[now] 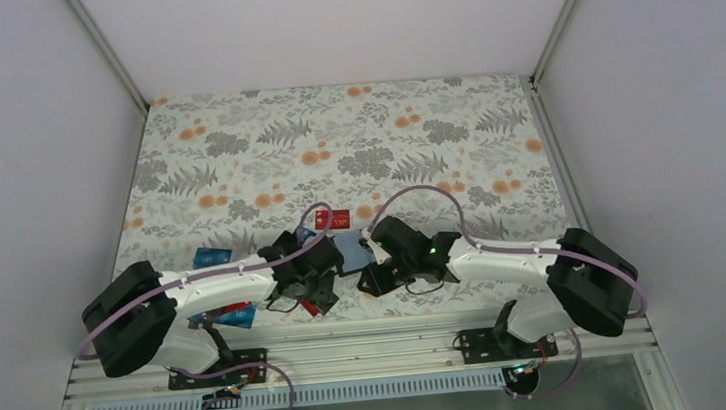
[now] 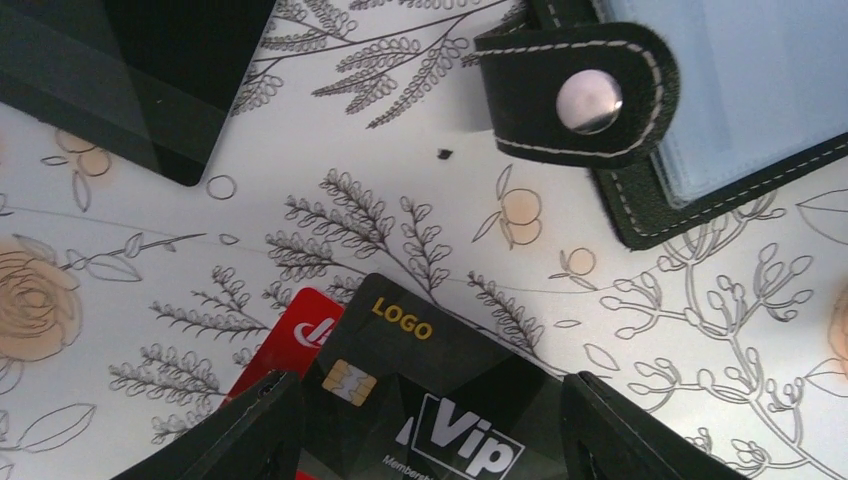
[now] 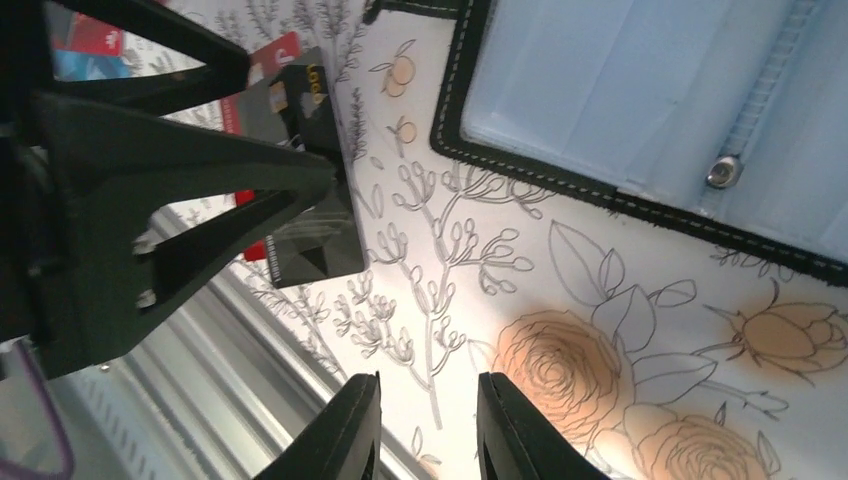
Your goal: Put the credit cards into the card holder
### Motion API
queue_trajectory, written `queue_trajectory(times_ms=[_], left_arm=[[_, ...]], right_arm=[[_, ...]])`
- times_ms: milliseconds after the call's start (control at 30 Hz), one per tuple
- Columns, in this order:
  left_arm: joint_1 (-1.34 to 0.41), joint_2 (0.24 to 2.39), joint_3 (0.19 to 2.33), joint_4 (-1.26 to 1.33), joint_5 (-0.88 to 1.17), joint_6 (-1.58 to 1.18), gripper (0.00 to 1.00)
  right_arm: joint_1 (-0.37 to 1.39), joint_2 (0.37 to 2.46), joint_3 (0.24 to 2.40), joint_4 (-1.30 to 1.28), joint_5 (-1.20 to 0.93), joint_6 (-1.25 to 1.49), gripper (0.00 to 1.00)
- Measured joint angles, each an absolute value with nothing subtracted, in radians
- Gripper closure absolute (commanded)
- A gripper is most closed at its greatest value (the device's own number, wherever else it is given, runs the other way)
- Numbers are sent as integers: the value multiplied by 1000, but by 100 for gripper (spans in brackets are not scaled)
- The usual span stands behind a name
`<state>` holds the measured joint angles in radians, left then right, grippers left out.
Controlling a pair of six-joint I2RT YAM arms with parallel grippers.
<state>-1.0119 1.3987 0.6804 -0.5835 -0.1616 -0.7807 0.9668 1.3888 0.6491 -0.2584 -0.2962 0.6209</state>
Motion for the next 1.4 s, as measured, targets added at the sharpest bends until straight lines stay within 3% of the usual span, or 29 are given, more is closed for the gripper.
queue_trajectory(times_ms=[367,1133,1400], left_arm=[[-1013,1350,603,-507,-147,-785,35],[-1175,1289,548,-422,-99,-854,35],[-1220,1216,616,-527,-152,-904,21]], right_arm=[[966,1322,627,-298,-430,664,59],[1034,1268,567,-296,-524,896,57],[1037,1280,595,-289,-482,914,60]])
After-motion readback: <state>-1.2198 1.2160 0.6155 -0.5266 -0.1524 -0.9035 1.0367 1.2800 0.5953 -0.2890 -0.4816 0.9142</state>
